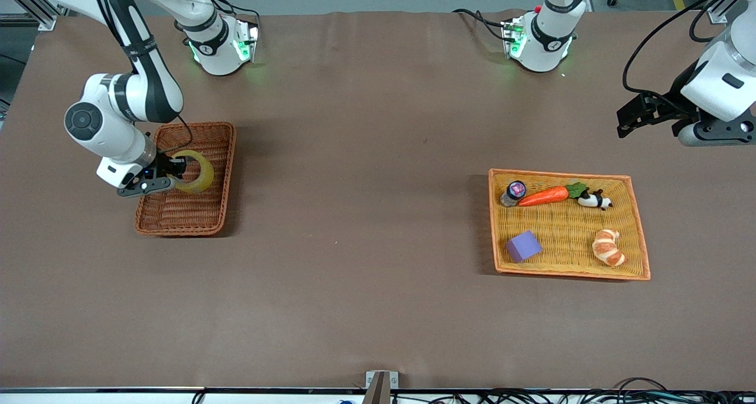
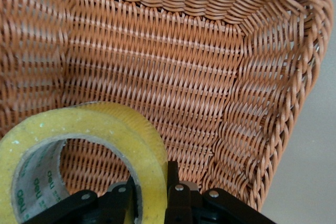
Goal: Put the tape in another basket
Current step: 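Lower the tape roll into the brown basket and open the right gripper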
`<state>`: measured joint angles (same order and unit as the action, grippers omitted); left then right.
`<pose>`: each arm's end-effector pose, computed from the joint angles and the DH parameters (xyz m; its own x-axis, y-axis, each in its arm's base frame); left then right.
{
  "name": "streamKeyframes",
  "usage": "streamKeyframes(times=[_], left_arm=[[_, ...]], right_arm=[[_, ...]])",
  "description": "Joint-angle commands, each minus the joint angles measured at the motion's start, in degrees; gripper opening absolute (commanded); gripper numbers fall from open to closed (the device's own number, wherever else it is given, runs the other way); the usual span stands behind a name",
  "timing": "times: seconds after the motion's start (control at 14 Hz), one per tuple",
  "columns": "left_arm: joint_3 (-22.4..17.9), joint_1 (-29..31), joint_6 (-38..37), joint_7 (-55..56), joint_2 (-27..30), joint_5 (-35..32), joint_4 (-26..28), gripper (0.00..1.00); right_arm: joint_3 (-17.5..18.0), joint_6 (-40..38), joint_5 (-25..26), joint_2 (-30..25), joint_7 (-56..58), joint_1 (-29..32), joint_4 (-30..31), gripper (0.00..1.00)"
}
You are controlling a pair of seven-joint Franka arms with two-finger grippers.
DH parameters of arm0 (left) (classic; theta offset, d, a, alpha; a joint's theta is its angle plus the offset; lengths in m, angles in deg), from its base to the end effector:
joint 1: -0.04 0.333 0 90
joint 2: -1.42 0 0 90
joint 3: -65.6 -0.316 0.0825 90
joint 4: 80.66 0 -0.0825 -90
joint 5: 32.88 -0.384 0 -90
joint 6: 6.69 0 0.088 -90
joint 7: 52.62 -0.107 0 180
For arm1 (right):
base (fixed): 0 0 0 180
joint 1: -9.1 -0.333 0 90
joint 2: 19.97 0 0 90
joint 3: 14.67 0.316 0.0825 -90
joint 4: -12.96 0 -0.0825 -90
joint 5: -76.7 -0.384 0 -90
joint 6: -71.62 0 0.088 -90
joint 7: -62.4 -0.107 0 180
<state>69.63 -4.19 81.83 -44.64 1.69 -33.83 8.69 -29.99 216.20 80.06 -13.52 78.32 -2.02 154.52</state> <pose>0.5451 -0.0774 0.6302 1.0000 -0.0045 -0.0073 -0.0046 -0.9998 -0.0181 0.4713 -0.0359 0.2456 0.9657 0.2492 -0.0725 0.2526 -0.9666 0.0426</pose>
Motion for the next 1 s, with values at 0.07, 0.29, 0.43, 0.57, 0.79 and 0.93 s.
streamKeyframes(times=[0.07, 0.29, 0.43, 0.57, 0.79, 0.93], left_arm=[[0.2, 0.1, -0.5, -1.0, 0.0, 0.2, -0.7, 1.00], [0.2, 0.0, -0.5, -1.0, 0.0, 0.2, -0.7, 1.00], [0.2, -0.1, -0.5, -1.0, 0.0, 0.2, -0.7, 1.00], [0.1, 0.0, -0.5, -1.0, 0.0, 0.2, -0.7, 1.00], [0.2, -0.1, -0.4, -1.0, 0.0, 0.2, -0.7, 1.00], [0.2, -0.1, -0.4, -1.0, 0.0, 0.2, -0.7, 1.00]], right_arm=[[-0.5, 5.8, 0.8, -0.4, 1.8, 0.6, 3.3, 0.09], [-0.5, 6.8, 0.7, 0.9, 1.3, 0.6, 2.6, 0.43], [-0.4, 5.9, 0.6, 0.7, 0.7, 0.6, 0.8, 1.00], [-0.4, 1.7, 0.3, -1.7, -0.5, 0.4, -2.0, 1.00], [0.0, -17.3, 0.3, -5.2, -5.1, 0.4, -13.3, 1.00], [0.4, -30.2, 0.0, -5.0, -8.6, 0.2, -24.4, 1.00]])
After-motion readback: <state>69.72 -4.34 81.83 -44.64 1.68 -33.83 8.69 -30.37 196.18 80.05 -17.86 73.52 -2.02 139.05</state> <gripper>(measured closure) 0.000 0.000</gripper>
